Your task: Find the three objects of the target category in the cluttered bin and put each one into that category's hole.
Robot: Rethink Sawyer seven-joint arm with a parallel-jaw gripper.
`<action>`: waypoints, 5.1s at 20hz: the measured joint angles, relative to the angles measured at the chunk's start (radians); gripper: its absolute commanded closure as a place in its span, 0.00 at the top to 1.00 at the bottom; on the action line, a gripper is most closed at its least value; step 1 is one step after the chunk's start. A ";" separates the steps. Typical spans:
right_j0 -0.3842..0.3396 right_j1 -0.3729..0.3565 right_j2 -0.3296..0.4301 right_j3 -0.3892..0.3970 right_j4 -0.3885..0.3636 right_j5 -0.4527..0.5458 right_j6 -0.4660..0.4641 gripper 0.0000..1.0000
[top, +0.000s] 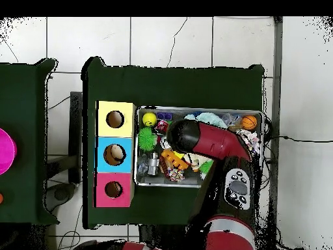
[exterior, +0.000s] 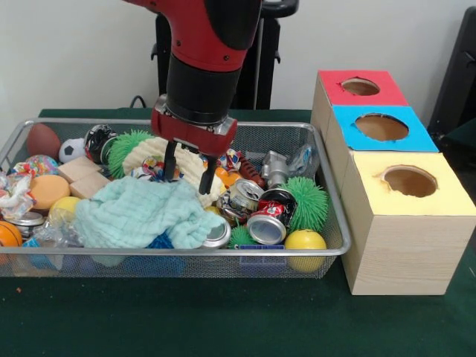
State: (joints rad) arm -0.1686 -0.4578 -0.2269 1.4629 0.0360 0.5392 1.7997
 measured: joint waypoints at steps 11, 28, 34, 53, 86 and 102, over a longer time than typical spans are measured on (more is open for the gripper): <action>0.039 -0.053 -0.024 0.006 0.001 0.000 0.000 1.00; 0.061 -0.065 -0.044 0.027 0.010 -0.003 0.000 1.00; 0.070 -0.065 -0.044 0.082 0.012 -0.048 0.000 1.00; 0.139 -0.073 -0.062 0.186 0.064 -0.063 0.000 1.00; 0.127 0.064 -0.103 0.032 0.128 -0.065 0.000 1.00; 0.242 0.127 -0.181 -0.090 0.266 0.039 0.061 1.00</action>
State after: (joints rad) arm 0.0736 -0.3308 -0.4079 1.3727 0.3024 0.5786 1.8609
